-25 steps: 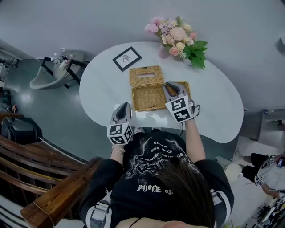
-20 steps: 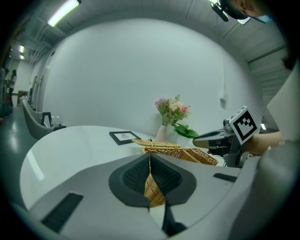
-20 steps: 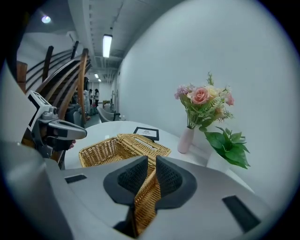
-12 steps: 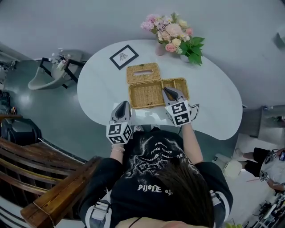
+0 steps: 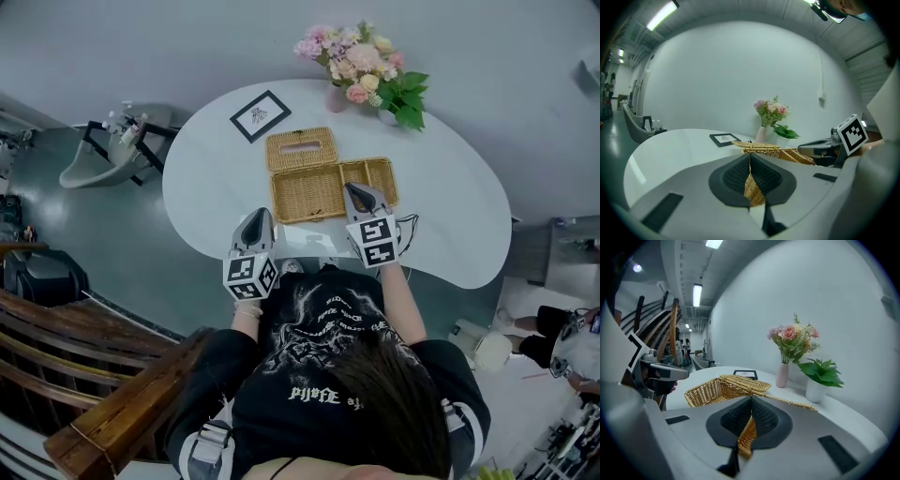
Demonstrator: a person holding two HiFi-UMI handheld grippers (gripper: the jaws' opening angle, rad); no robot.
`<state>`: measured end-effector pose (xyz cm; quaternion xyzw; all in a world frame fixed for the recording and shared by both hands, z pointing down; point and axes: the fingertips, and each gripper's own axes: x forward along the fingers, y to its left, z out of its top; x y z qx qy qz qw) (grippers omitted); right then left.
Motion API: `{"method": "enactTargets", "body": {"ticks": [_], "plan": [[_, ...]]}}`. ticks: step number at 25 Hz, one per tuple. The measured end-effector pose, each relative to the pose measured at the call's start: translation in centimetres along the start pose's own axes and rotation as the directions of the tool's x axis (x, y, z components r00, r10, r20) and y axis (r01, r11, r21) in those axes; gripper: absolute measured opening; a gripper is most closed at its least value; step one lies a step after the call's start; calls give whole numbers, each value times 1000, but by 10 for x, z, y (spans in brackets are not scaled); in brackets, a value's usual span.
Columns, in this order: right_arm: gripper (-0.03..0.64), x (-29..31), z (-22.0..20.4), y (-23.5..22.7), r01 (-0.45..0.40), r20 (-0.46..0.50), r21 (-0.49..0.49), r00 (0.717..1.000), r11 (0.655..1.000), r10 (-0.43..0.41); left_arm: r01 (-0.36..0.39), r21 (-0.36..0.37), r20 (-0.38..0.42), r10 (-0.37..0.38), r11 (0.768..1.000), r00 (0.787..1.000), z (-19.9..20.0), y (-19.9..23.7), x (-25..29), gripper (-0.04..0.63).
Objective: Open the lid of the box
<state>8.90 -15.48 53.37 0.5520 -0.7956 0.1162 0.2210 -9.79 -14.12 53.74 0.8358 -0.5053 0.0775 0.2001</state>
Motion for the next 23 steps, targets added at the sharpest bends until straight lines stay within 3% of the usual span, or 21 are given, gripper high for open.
{"method": "enactTargets", "body": {"ticks": [23], "plan": [[26,9,4,10,-33,16,52,999,998,32,-28,20,-30,28,999,999,-4,19,-4,25]]}}
